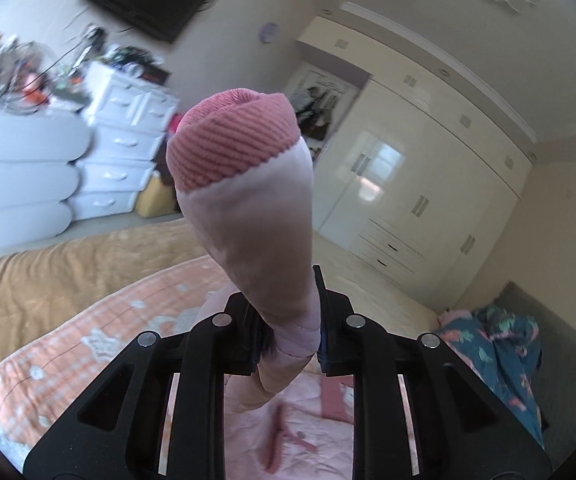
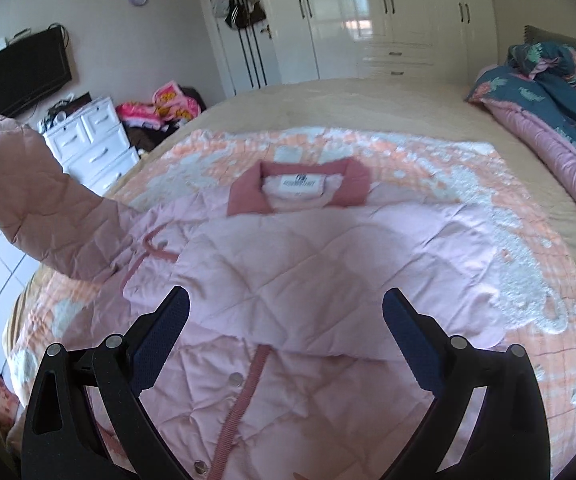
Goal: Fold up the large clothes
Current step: 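Carry the sleeve across the jacket body with the left gripper and release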
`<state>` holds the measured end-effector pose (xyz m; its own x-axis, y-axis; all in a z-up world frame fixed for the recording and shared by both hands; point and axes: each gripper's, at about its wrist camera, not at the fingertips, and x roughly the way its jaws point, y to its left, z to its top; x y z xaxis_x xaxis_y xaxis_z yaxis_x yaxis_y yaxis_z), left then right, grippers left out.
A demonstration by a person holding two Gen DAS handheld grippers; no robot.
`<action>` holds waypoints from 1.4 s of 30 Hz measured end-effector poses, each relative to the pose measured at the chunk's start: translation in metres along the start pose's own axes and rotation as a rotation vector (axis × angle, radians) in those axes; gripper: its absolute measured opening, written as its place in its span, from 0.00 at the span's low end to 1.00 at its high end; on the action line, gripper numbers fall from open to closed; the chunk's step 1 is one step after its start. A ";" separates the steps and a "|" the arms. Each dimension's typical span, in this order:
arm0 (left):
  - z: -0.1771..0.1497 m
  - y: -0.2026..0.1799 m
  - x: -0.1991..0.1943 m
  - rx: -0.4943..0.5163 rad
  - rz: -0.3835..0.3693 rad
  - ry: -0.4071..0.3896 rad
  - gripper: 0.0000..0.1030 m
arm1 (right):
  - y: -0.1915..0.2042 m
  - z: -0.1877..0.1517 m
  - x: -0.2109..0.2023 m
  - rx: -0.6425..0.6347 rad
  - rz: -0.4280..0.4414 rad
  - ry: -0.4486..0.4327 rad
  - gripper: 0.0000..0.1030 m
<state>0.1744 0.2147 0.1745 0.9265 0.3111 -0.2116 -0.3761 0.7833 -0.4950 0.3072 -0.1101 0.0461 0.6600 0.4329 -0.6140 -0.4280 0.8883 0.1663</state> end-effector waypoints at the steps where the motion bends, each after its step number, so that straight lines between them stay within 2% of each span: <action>1: -0.002 -0.011 0.001 0.019 -0.012 0.005 0.12 | -0.002 0.001 -0.003 -0.001 -0.005 -0.009 0.94; 5: -0.017 -0.052 0.007 0.077 -0.055 0.040 0.12 | -0.017 0.004 -0.020 0.003 -0.049 -0.045 0.94; 10: -0.035 -0.088 0.016 0.133 -0.106 0.086 0.12 | -0.049 0.010 -0.039 0.093 -0.060 -0.088 0.94; 21: -0.089 -0.148 0.033 0.226 -0.213 0.200 0.12 | -0.099 0.013 -0.070 0.232 -0.085 -0.154 0.94; 32: -0.173 -0.178 0.058 0.361 -0.309 0.383 0.12 | -0.129 0.006 -0.073 0.339 -0.111 -0.151 0.94; 42: -0.254 -0.179 0.077 0.523 -0.321 0.541 0.12 | -0.143 0.001 -0.070 0.395 -0.106 -0.140 0.94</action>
<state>0.3099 -0.0387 0.0331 0.8037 -0.1690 -0.5706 0.0847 0.9815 -0.1715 0.3233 -0.2668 0.0662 0.7767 0.3284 -0.5375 -0.1018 0.9076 0.4074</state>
